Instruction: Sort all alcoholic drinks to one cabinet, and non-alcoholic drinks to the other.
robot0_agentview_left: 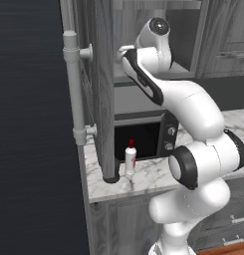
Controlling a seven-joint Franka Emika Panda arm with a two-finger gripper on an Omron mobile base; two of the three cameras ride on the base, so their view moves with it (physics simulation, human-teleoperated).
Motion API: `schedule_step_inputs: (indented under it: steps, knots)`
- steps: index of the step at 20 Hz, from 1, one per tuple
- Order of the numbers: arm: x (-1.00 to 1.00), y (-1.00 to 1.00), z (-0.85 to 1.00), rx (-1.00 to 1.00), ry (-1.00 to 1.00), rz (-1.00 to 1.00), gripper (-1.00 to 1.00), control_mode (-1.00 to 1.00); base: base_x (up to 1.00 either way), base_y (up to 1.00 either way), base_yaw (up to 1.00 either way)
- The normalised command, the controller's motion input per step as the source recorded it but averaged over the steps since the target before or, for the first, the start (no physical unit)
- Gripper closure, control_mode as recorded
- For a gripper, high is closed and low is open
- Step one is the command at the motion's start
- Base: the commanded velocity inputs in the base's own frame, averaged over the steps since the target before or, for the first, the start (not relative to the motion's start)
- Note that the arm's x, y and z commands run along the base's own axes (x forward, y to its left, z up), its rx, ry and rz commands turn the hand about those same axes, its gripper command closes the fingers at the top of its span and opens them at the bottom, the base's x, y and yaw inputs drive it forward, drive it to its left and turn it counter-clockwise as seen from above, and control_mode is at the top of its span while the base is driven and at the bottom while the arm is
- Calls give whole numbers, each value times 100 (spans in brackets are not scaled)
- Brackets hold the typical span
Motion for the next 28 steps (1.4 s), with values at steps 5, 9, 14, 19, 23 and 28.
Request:
schedule_step_inputs:
  steps: [5,9,14,19,23,28]
  knots:
    - [27,6,-6,0,0,0,100,-100,0,0,0]
    - [27,6,-5,0,0,0,100,-100,0,0,0]
    - [26,6,-11,0,0,0,100,-100,0,0,0]
    - [22,5,-18,0,0,0,100,-100,0,0,0]
    - [17,1,-28,0,0,0,100,-100,0,0,0]
    - [16,0,-33,0,0,0,100,-100,0,0,0]
